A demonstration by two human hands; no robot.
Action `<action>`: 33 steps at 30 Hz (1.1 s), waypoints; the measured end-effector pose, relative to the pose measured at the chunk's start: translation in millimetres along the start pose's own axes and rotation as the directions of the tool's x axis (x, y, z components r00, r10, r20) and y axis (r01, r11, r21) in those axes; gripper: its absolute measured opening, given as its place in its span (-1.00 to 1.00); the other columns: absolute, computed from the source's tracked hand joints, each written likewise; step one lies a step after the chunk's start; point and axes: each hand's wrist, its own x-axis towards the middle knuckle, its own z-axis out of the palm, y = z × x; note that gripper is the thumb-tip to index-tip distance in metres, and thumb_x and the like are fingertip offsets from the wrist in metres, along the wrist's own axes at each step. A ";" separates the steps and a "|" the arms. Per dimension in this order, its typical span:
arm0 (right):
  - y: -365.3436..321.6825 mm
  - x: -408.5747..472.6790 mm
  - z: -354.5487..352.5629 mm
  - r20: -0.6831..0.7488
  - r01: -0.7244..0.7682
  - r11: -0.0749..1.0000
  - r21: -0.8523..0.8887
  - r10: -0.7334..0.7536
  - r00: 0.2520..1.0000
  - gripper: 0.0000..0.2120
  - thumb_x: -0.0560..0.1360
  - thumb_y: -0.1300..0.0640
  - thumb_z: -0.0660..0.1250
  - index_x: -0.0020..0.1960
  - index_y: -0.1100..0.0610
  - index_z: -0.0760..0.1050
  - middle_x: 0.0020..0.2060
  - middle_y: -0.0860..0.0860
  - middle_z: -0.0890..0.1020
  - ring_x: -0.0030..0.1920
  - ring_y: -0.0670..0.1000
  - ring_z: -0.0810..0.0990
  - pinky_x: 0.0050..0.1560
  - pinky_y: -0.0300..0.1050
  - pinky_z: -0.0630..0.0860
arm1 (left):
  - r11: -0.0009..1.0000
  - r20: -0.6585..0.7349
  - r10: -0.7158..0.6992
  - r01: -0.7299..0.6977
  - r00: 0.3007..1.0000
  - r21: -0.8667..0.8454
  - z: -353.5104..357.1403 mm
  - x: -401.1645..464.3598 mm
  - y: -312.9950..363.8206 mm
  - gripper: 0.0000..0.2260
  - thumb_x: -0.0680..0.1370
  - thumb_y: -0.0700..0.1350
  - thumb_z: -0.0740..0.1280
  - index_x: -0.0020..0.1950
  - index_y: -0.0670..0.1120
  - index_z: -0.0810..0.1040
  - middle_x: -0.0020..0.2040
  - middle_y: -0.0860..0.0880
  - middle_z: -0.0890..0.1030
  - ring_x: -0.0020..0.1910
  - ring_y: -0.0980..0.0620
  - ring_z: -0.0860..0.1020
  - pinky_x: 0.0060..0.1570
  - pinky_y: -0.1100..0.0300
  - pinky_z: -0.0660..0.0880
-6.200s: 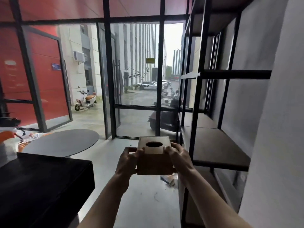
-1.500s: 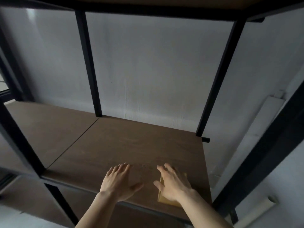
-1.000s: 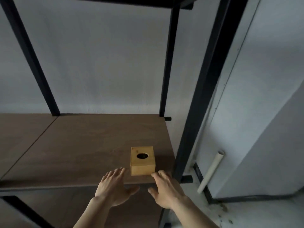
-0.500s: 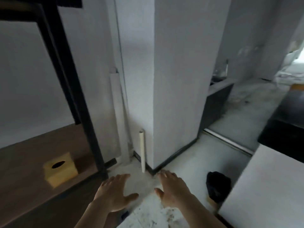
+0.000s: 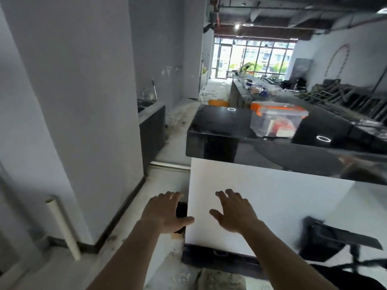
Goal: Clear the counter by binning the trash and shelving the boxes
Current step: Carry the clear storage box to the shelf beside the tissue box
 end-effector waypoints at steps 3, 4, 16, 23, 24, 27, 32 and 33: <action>25.7 -19.2 -16.3 -0.046 -0.088 0.996 0.007 0.088 0.995 -0.36 0.62 -0.23 0.19 0.59 0.00 0.15 0.55 0.09 0.30 0.50 0.16 0.34 0.43 0.12 0.36 | 0.995 -0.026 0.095 -0.094 0.995 0.043 -7.5 11.9 36.0 -0.17 0.42 0.48 0.20 0.59 0.14 0.12 0.55 0.04 0.33 0.48 -0.06 0.35 0.43 -0.03 0.31; 33.3 -24.9 -21.2 -0.056 -0.113 0.994 0.005 0.113 0.992 -0.37 0.62 -0.23 0.19 0.59 0.01 0.16 0.54 0.09 0.31 0.49 0.16 0.34 0.43 0.12 0.36 | 0.992 -0.029 0.118 -0.117 0.993 0.052 -9.3 15.1 46.2 -0.17 0.42 0.48 0.20 0.60 0.15 0.11 0.57 0.04 0.31 0.50 -0.06 0.34 0.43 -0.03 0.30; 129.8 -38.2 -73.9 -0.179 -0.313 0.949 0.051 0.317 0.931 -0.35 0.62 -0.23 0.20 0.61 -0.01 0.13 0.58 0.08 0.27 0.53 0.17 0.30 0.47 0.13 0.34 | 0.937 -0.125 0.351 -0.347 0.928 0.048 -35.4 69.3 149.6 -0.20 0.45 0.42 0.25 0.59 0.12 0.13 0.56 0.04 0.32 0.50 -0.05 0.32 0.45 0.00 0.27; 205.9 21.4 -113.3 -0.282 -0.307 0.944 0.123 0.330 0.901 -0.37 0.59 -0.20 0.28 0.57 -0.04 0.19 0.53 0.06 0.34 0.50 0.17 0.35 0.45 0.16 0.40 | 0.925 -0.237 0.367 -0.380 0.899 -0.007 -57.3 145.9 209.7 -0.20 0.44 0.45 0.21 0.59 0.13 0.15 0.57 0.06 0.30 0.53 -0.06 0.31 0.47 -0.02 0.26; 218.3 34.0 -120.5 -0.298 -0.299 0.945 0.132 0.325 0.897 -0.38 0.58 -0.18 0.30 0.56 -0.03 0.21 0.51 0.06 0.36 0.47 0.17 0.37 0.43 0.16 0.42 | 0.926 -0.257 0.358 -0.377 0.897 -0.024 -61.1 160.1 218.8 -0.20 0.44 0.46 0.21 0.59 0.13 0.15 0.56 0.06 0.31 0.52 -0.05 0.31 0.46 -0.03 0.27; 256.8 74.7 -143.0 -0.357 -0.245 0.959 0.142 0.280 0.891 -0.43 0.58 -0.13 0.30 0.52 0.00 0.25 0.42 0.08 0.41 0.41 0.18 0.41 0.36 0.15 0.44 | 0.926 -0.345 0.316 -0.367 0.884 -0.093 -73.1 204.8 246.6 -0.19 0.41 0.49 0.18 0.56 0.13 0.19 0.52 0.07 0.37 0.49 -0.02 0.36 0.43 -0.02 0.34; 315.7 137.6 -180.8 -0.476 -0.123 0.964 0.235 0.224 0.850 -0.40 0.60 -0.16 0.27 0.56 -0.02 0.21 0.48 0.04 0.36 0.46 0.16 0.35 0.39 0.17 0.43 | 0.906 -0.479 0.158 -0.320 0.864 -0.278 -99.0 271.4 291.5 -0.16 0.37 0.55 0.19 0.56 0.18 0.19 0.54 0.08 0.33 0.48 0.00 0.36 0.37 -0.04 0.39; 326.7 150.0 -186.8 -0.504 -0.095 0.961 0.261 0.220 0.835 -0.39 0.59 -0.18 0.27 0.56 -0.03 0.22 0.49 0.05 0.36 0.47 0.17 0.35 0.39 0.17 0.43 | 0.884 -0.507 0.114 -0.320 0.854 -0.340 -105.0 283.2 299.1 -0.16 0.37 0.55 0.19 0.56 0.19 0.19 0.55 0.08 0.31 0.49 0.00 0.34 0.36 -0.05 0.39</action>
